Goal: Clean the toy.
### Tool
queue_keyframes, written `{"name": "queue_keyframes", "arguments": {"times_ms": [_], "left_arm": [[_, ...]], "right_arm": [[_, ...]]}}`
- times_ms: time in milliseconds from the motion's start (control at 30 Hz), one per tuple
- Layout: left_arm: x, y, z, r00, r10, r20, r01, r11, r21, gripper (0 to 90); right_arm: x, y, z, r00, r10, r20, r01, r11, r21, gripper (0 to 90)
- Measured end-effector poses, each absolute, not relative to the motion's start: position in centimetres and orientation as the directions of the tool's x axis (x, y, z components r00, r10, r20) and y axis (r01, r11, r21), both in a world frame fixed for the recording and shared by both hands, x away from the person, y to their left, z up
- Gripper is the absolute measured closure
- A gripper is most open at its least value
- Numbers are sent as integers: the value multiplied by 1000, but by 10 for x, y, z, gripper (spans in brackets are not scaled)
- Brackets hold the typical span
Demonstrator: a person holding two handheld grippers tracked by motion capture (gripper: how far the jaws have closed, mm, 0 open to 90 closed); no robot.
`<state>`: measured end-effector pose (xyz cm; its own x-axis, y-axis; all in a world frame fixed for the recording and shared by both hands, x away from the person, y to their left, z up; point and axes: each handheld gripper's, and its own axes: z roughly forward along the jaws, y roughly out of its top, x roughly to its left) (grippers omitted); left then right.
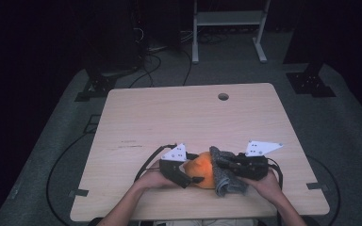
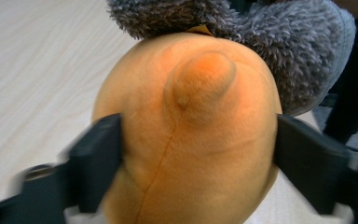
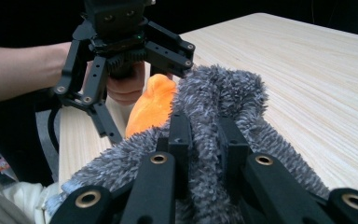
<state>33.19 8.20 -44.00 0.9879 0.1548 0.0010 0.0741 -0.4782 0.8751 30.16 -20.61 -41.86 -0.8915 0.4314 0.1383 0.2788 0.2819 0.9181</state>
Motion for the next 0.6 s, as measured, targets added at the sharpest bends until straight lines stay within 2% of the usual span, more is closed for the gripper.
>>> {"name": "queue_keyframes", "arguments": {"times_ms": [33, 100, 333, 500, 600], "left_arm": [[331, 83, -438, 986, 164, 11, 69, -473, 879, 326], [330, 83, -437, 985, 174, 19, 66, -467, 882, 395], [332, 84, -420, 972, 234, -32, 126, -400, 908, 439], [333, 89, -410, 967, 254, -35, 132, -376, 917, 447], [331, 83, -405, 970, 244, -16, 117, -404, 907, 450]], "right_arm": [[302, -208, -419, -887, 439, 143, 284, 274, 919, 784], [304, -213, -420, -879, 453, 150, 292, 264, 919, 783], [307, -238, -433, -819, 533, 214, 378, 219, 899, 783], [303, -235, -417, -837, 510, 198, 325, 172, 930, 783], [294, -212, -393, -879, 455, 145, 244, 165, 956, 782]]}}
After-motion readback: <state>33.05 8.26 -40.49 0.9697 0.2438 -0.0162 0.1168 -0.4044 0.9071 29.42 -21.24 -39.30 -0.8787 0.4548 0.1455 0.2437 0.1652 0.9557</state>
